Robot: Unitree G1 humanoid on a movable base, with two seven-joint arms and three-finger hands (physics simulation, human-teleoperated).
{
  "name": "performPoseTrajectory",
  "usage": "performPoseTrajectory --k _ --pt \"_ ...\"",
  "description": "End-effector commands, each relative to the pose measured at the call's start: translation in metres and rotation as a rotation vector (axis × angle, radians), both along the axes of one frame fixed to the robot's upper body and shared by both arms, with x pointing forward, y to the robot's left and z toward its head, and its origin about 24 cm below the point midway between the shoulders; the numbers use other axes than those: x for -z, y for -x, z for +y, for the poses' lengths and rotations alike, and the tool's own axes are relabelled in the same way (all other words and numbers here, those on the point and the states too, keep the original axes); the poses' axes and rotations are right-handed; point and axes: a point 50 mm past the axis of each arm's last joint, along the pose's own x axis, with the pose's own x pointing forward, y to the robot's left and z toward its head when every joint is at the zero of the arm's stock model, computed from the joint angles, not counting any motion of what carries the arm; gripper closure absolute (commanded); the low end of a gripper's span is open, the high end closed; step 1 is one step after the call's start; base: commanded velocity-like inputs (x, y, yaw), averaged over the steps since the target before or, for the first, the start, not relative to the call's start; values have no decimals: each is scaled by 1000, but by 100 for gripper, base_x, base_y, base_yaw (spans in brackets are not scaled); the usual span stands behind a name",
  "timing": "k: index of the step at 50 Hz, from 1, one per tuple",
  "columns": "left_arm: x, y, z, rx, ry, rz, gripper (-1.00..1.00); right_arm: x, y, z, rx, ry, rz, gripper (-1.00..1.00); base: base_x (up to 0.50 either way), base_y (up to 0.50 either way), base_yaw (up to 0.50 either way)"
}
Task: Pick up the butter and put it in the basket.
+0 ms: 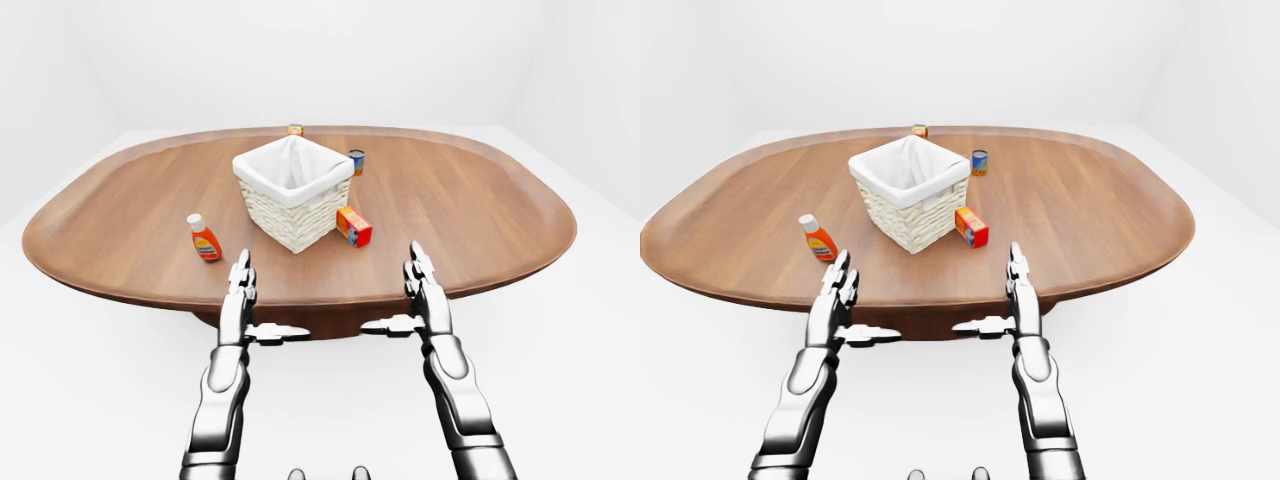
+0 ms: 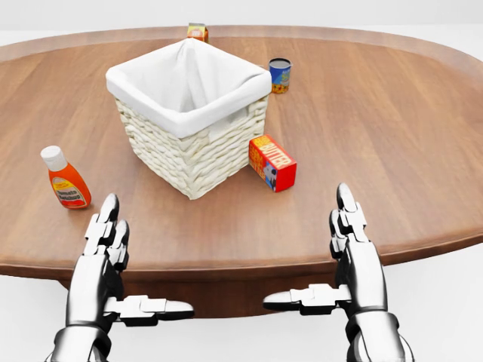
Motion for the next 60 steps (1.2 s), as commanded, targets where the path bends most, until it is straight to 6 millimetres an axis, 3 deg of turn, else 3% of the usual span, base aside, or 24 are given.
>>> performPoseTrajectory --k 1,17,60 --pt "2 1 6 23 14 23 -100 -9 -12 -2 16 29 -27 -100 0 0 0" --pt "-13 10 7 30 5 -30 -100 -15 8 -15 5 95 -48 -100 2 0 0" --pt "-20 14 8 32 2 -59 -100 -33 16 -28 48 139 -86 -100 50 12 0"
